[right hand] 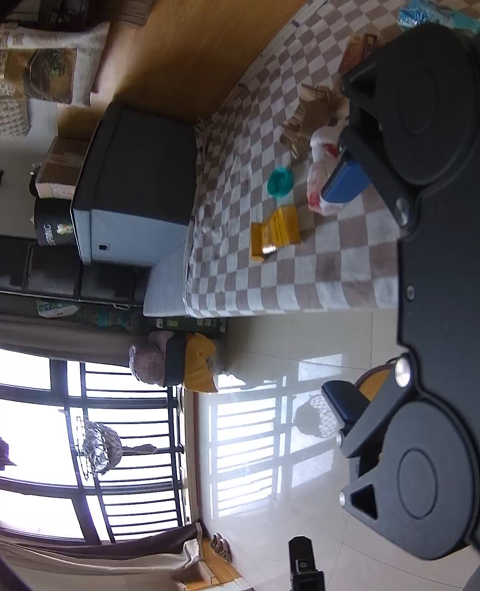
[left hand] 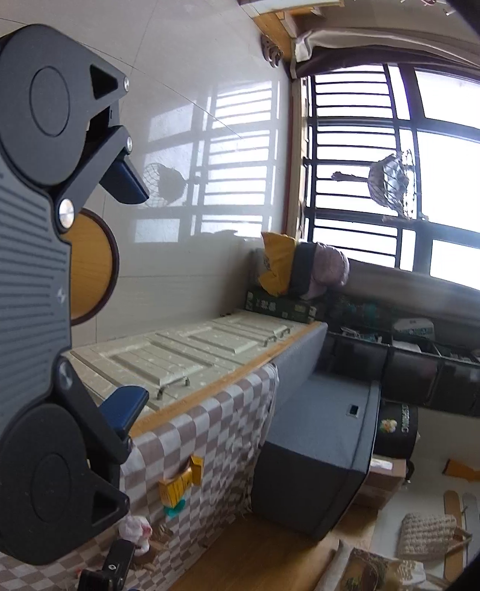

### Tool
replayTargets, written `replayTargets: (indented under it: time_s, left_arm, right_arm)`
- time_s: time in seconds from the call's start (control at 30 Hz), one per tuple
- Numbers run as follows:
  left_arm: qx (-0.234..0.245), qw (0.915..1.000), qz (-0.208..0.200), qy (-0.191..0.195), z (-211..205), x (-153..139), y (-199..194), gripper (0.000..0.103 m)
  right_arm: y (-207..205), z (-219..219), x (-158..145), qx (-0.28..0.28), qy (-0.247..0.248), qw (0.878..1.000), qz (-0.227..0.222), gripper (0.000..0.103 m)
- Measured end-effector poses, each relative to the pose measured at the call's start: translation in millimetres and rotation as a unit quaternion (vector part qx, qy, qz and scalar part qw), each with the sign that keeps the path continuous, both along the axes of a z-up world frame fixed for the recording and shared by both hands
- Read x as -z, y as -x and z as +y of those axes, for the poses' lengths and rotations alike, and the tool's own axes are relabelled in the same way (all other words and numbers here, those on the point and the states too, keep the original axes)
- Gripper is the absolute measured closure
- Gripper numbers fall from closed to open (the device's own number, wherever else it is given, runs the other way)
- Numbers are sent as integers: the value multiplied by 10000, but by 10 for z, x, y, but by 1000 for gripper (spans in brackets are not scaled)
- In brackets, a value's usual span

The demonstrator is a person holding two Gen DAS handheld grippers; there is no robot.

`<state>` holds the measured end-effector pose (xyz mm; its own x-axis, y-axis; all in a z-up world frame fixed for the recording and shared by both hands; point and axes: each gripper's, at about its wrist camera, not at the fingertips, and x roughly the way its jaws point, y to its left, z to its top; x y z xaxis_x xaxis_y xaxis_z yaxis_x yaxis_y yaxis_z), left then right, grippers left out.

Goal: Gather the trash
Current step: 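Move both open tools back toward the trash on the daybed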

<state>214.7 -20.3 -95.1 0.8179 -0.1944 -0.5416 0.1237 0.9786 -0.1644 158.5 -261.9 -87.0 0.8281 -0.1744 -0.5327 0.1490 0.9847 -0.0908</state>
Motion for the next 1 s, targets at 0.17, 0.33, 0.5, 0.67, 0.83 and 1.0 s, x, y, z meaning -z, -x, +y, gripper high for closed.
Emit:
replayTargets:
  time_s: [0.17, 0.33, 0.5, 0.67, 0.83, 1.0]
  left_arm:
    - [515, 9981, -327, 77, -487, -98, 94, 0]
    - [1046, 9934, -457, 54, -1018, -79, 223, 0]
    - [1571, 9863, -494, -7, -1532, 15, 312, 0]
    - [1884, 9815, -330, -32, -1922, 134, 336, 0]
    - [2277, 9732, -312, -23, -2206, 234, 301, 0]
    - [2982, 9533, -469, -124, -2457, 272, 195, 0]
  right_arm:
    - [335, -442, -47, 427, 76, 9988, -235, 0]
    - [633, -930, -26, 945, 56, 9946, -425, 0]
    - [891, -1297, 66, 1344, 109, 9899, -433, 0]
    - [1087, -1562, 172, 1587, 334, 9861, -357, 0]
    - [1126, -1763, 316, 1947, 789, 9777, 39, 0]
    - [1101, -1940, 451, 1814, 993, 9784, 54, 0]
